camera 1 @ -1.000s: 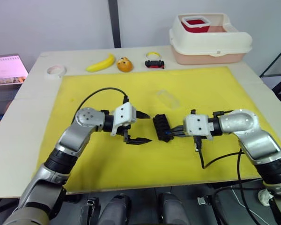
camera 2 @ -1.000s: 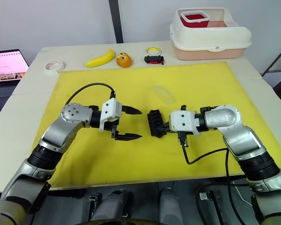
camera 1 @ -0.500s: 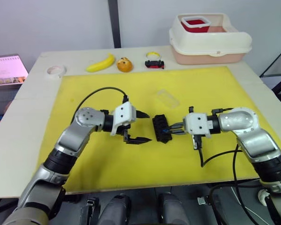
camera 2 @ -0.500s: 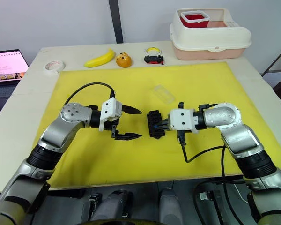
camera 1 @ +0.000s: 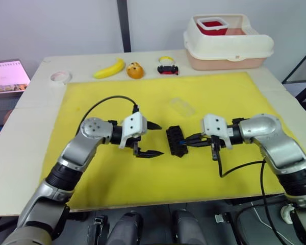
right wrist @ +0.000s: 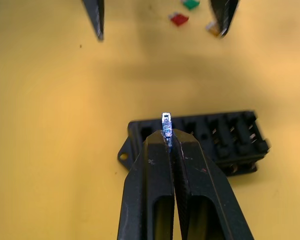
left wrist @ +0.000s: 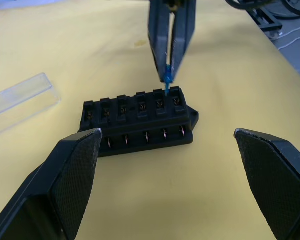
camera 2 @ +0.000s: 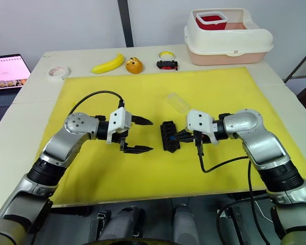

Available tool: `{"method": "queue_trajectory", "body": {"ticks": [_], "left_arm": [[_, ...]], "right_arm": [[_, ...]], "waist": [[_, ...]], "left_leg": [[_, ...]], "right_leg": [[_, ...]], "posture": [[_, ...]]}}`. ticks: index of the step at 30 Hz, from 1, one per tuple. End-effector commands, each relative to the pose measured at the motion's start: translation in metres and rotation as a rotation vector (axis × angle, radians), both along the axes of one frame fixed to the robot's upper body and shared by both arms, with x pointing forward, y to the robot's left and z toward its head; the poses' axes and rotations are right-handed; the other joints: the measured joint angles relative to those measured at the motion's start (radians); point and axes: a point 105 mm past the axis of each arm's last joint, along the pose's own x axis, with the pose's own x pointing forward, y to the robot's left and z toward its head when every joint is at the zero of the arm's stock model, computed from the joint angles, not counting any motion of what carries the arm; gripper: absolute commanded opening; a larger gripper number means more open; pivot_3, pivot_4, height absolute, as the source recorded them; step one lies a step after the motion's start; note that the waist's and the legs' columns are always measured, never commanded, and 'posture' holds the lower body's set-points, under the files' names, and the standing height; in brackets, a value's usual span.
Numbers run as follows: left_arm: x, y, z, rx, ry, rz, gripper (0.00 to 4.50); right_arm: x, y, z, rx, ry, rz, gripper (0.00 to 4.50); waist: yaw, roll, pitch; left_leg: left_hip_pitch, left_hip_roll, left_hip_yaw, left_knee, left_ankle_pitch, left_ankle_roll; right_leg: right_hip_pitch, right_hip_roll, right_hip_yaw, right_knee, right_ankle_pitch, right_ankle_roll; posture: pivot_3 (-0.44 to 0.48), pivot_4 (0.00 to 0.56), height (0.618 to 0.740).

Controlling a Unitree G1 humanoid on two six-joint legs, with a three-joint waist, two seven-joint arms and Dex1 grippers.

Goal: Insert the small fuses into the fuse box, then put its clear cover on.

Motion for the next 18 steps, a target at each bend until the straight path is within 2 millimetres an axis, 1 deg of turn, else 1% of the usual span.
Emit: {"method": "queue_trajectory", "body": {"ticks": [1, 8, 12, 18], "left_arm": [[-0.0045, -0.0016, 0.0064, -0.011, -0.044, -0.023, 4.50], [-0.0047, -0.0010, 0.0033, -0.012, -0.047, -0.022, 4.50], [-0.0044, -0.0001, 0.0025, -0.014, -0.048, -0.017, 4.50], [-0.0042, 0.0005, 0.0018, -0.014, -0.049, -0.014, 4.50]], "right_arm": [[-0.0055, 0.0067, 0.0075, 0.009, 0.014, 0.043, 0.06], [-0.0045, 0.0047, -0.0011, -0.040, 0.041, 0.039, 0.06], [0.0006, 0.0087, 0.0003, -0.039, 0.020, 0.029, 0.06], [0.0013, 0.0050, -0.0025, -0.066, 0.015, 0.034, 0.06]], "waist": [[0.001, 0.000, 0.000], [-0.001, 0.000, 0.000], [-0.002, 0.000, 0.000], [0.000, 0.000, 0.000]], "left_leg": [[0.000, 0.000, 0.000, 0.000, 0.000, 0.000], [0.000, 0.000, 0.000, 0.000, 0.000, 0.000], [0.000, 0.000, 0.000, 0.000, 0.000, 0.000], [0.000, 0.000, 0.000, 0.000, 0.000, 0.000]], "right_leg": [[0.000, 0.000, 0.000, 0.000, 0.000, 0.000], [0.000, 0.000, 0.000, 0.000, 0.000, 0.000], [0.000, 0.000, 0.000, 0.000, 0.000, 0.000], [0.000, 0.000, 0.000, 0.000, 0.000, 0.000]], "posture": [[0.000, 0.150, 0.740], [0.000, 0.150, 0.740], [0.000, 0.150, 0.740], [0.000, 0.150, 0.740]]}}
